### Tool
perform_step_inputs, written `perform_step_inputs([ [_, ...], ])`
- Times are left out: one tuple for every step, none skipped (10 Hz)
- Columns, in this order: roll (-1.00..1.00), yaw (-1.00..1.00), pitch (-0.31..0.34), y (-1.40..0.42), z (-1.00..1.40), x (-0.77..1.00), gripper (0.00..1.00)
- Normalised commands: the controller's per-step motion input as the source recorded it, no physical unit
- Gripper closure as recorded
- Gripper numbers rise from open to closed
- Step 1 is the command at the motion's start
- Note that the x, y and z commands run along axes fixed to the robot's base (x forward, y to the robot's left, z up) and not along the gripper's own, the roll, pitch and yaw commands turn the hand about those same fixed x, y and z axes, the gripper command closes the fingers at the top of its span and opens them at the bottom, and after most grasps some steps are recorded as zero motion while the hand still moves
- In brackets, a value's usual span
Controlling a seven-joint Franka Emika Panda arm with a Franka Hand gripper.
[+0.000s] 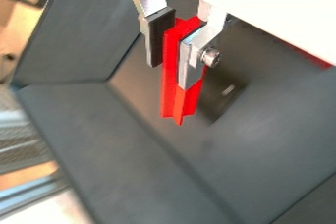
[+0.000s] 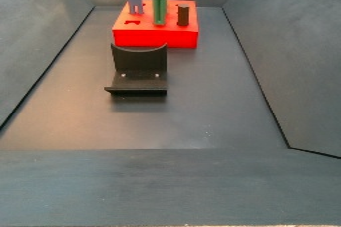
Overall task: Pick up the star object. Move up. Place the star object on the fixture. Regrasp the star object. Move to above the board. Insert the star object.
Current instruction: Move to above the board.
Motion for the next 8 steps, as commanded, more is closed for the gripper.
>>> perform_step_inputs([
  [-1.0, -0.12, -0.05, -1.0, 0.05, -0.33, 1.0],
  [-1.0, -0.13, -0.045, -1.0, 0.05, -0.34, 1.0],
  [-1.0, -0.13, -0.039, -1.0, 0.05, -0.35, 1.0],
  [-1.0, -0.13, -0.035, -1.0, 0.05, -0.35, 1.0],
  [-1.0, -0.13, -0.03, -1.0, 0.05, -0.36, 1.0],
  [-1.0, -0.13, -0.032, -1.0, 0.05, -0.37, 1.0],
  [-1.0, -0.13, -0.038, -1.0, 0.04, -0.39, 1.0],
  [-0.7, -0.08, -0.033, -0.89, 0.05, -0.37, 1.0],
])
